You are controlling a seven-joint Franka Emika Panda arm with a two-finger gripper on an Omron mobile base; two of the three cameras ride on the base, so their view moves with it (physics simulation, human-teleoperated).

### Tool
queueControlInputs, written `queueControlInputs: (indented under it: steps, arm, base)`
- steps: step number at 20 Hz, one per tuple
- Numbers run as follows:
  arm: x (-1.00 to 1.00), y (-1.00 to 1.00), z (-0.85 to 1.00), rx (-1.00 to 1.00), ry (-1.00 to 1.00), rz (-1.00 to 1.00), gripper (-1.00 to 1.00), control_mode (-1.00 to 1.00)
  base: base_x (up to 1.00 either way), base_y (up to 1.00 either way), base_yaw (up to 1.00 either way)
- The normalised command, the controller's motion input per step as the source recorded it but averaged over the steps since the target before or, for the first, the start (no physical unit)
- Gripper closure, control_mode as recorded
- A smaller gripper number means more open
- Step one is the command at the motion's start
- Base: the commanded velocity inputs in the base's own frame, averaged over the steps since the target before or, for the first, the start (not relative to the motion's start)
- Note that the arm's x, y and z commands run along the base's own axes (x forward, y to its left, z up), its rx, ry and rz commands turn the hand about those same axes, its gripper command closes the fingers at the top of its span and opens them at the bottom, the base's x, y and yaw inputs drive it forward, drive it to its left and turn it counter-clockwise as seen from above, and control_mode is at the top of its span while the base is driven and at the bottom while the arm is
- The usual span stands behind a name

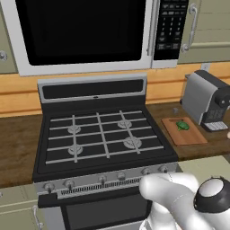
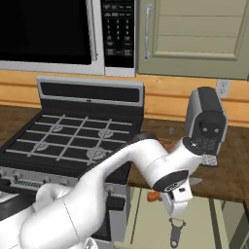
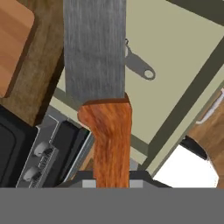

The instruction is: Place the appropriate cutting tool for cutting the broccoli skin on the cutting board.

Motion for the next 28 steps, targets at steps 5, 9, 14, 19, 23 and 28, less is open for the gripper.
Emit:
queueControlInputs:
  steps: [5,9,14,19,23,28]
  arm:
    - [0.55,0.02,0.31,-0.15,0.02,0.00,1.00,-1.00]
    - [0.73,0.16,-0.02,-0.09,0.13,0.06,1.00,-1.00]
    - [0.90,0.16,-0.07,-0.02,0.16,0.17,1.00,-1.00]
    - [0.75,-0.04,-0.16,0.00,0.10,0.17,1.00,-1.00]
    - [0.55,-0.11,-0.43,0.00,0.09,0.11,1.00,-1.00]
    - [0.64,0.00,-0.45,0.00,0.04,0.13,1.00,-1.00]
  base:
    - [0.00,0.00,0.00]
    - [0.00,0.00,0.00]
    - [0.00,0.00,0.00]
    - [0.00,0.00,0.00]
    - [0.00,0.00,0.00]
    - [0.00,0.00,0.00]
